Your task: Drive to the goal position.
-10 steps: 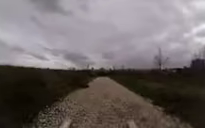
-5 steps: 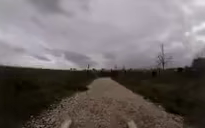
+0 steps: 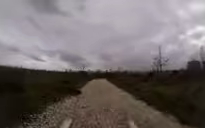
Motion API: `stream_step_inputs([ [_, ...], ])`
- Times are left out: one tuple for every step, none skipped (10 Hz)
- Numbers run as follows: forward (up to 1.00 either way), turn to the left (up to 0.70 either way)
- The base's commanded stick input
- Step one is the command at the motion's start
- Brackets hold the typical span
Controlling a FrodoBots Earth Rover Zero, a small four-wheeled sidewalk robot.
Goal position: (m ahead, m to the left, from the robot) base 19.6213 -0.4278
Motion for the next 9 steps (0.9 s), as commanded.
stream_step_inputs([
  [0.7, 0.0],
  [0.7, 0.0],
  [0.7, 0.0],
  [0.7, 0.0],
  [0.7, 0.0],
  [0.7, 0.0],
  [0.7, 0.0],
  [0.7, 0.0],
  [0.7, 0.0],
])
